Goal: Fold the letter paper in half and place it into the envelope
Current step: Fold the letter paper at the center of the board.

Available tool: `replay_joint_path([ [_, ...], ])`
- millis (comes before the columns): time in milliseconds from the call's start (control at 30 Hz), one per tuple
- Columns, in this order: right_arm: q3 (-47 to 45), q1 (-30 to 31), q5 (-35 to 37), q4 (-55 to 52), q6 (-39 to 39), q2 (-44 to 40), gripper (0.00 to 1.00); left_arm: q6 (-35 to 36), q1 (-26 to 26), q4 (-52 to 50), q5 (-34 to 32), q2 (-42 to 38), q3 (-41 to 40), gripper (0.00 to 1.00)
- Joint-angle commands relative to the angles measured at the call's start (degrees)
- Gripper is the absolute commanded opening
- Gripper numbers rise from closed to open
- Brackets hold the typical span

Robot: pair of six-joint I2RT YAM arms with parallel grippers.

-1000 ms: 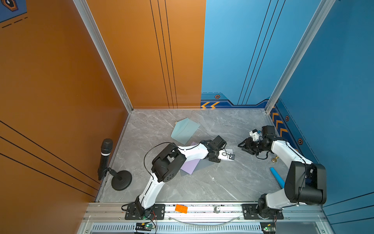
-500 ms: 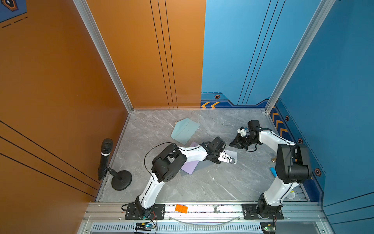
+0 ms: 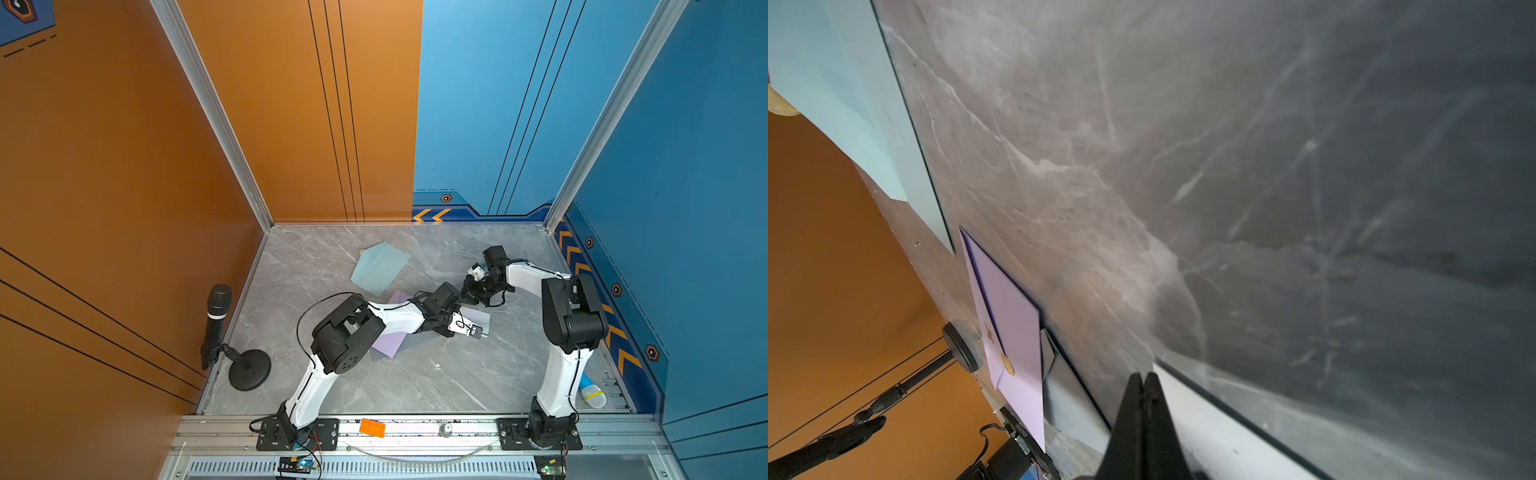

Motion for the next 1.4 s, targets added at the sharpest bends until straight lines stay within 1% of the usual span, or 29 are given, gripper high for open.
replay_joint_path([
  [0,1.40,0.76,1.61,0.26,0.89,1.31,0.06,-0.74,-0.45,-2.30,1.99,0.66,-1.02,0.00],
  [333,-0.87,-0.01,3.74,-0.32,-0.42,2.18,0.06,-2.17,-0.28,-4.04,1.27,1.40,-0.27,0.00],
  [467,-2.89,-1.01,3.96,-0.58,-1.51,0.61,0.06,-2.37,-0.11,-4.54,-0.17,1.65,-0.31,0.00],
  [700,-4.83,-2.36,4.44,-2.12,-3.47,-1.59,0.06,-3.05,0.22,-5.40,0.82,2.11,0.46,0.00],
  [1167,-6.41,-3.63,5.10,-3.09,-4.44,-3.18,0.06,-3.58,0.46,-6.03,-0.08,2.99,1.32,0.00],
  [1367,-7.84,-3.88,6.76,-4.74,-5.82,-4.52,0.06,-4.01,0.55,-5.77,-1.00,2.99,1.35,0.00],
])
